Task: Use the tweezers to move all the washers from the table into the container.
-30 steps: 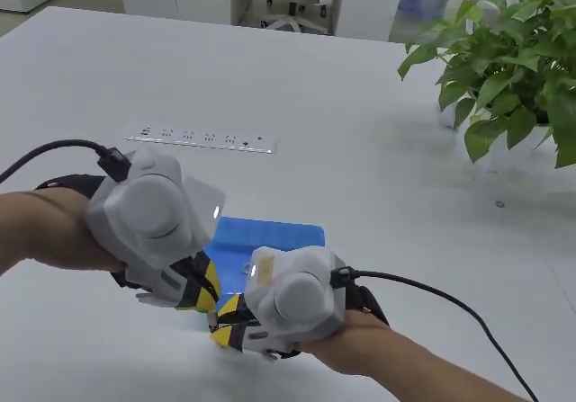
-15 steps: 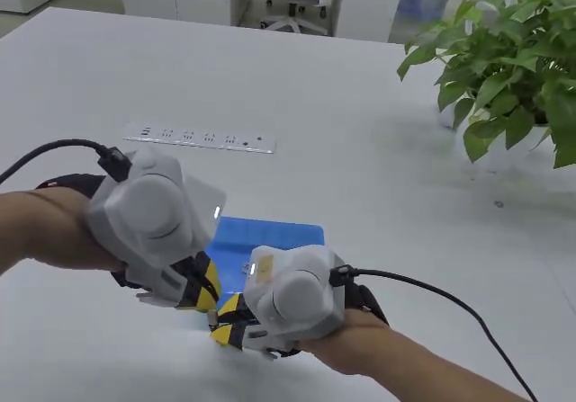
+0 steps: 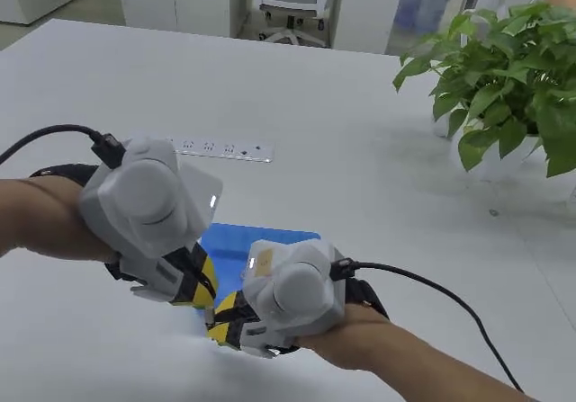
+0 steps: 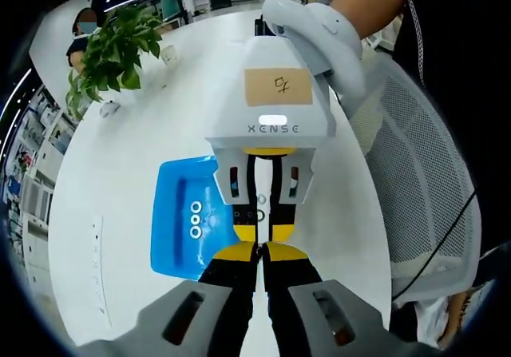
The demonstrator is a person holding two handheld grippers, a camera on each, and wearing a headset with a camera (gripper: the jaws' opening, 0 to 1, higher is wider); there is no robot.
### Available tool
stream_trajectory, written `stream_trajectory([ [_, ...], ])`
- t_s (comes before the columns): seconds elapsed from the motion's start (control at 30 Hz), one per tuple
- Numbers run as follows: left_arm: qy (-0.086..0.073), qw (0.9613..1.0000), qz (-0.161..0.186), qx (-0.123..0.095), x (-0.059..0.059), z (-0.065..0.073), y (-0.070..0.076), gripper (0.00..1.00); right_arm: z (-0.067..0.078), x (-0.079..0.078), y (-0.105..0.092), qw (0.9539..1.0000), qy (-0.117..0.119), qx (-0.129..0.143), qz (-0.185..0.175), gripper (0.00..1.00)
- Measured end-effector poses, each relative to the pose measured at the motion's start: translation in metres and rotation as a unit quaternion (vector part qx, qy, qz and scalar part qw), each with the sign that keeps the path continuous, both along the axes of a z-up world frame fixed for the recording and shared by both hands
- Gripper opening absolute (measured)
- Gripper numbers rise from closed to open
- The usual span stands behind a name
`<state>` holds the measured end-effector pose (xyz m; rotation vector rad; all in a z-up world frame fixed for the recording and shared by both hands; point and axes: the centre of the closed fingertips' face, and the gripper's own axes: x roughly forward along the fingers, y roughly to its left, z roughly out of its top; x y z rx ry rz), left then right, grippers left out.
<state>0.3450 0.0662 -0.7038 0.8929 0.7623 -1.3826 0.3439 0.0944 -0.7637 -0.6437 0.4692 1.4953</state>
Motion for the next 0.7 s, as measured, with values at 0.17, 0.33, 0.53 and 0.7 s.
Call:
stream_trajectory([
  [0.17, -0.001, 1.0, 0.001, 0.0, -0.002, 0.009, 0.0, 0.06, 0.008, 0.0, 0.0, 1.0, -0.005, 0.001, 0.002, 0.09],
  [0.33, -0.005, 1.0, 0.0, 0.0, -0.004, 0.02, -0.001, 0.06, 0.019, 0.0, 0.0, 0.9999, -0.012, 0.001, 0.005, 0.09],
  [0.53, -0.01, 0.9999, 0.0, -0.001, -0.003, 0.031, -0.001, 0.06, 0.03, 0.003, 0.001, 0.9998, -0.02, 0.002, 0.009, 0.09],
  [0.7, -0.019, 0.9998, 0.001, 0.001, 0.001, 0.042, -0.002, 0.06, 0.04, 0.007, 0.001, 0.9996, -0.027, 0.002, 0.009, 0.09],
])
